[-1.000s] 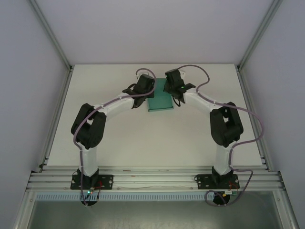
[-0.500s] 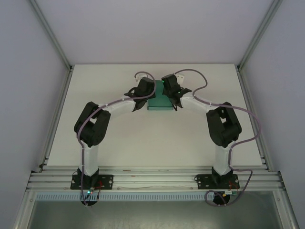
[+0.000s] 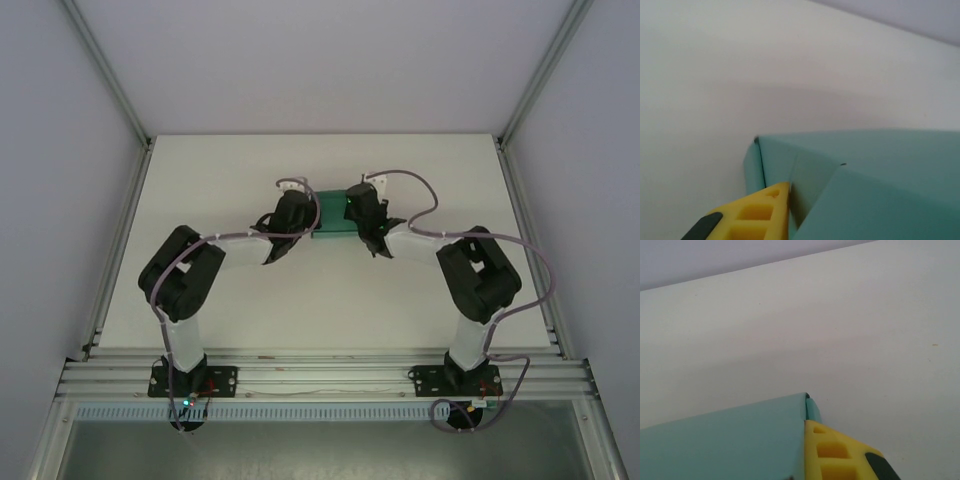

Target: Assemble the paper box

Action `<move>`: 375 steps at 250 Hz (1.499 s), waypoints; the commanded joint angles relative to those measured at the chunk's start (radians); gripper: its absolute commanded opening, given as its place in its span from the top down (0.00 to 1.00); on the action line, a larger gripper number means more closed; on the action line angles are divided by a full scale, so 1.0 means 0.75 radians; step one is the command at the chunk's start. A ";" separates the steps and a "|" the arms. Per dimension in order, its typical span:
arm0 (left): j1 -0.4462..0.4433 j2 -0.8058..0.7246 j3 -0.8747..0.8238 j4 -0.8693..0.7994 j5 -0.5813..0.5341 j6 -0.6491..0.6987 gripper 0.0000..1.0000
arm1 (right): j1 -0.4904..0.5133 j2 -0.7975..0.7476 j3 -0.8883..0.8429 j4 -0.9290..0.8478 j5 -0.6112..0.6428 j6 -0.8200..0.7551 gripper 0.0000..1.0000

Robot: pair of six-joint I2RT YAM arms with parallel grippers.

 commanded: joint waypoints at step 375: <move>0.255 0.232 0.372 -0.550 0.653 -0.240 0.44 | 0.108 -0.089 -0.363 0.059 -0.014 -0.313 0.67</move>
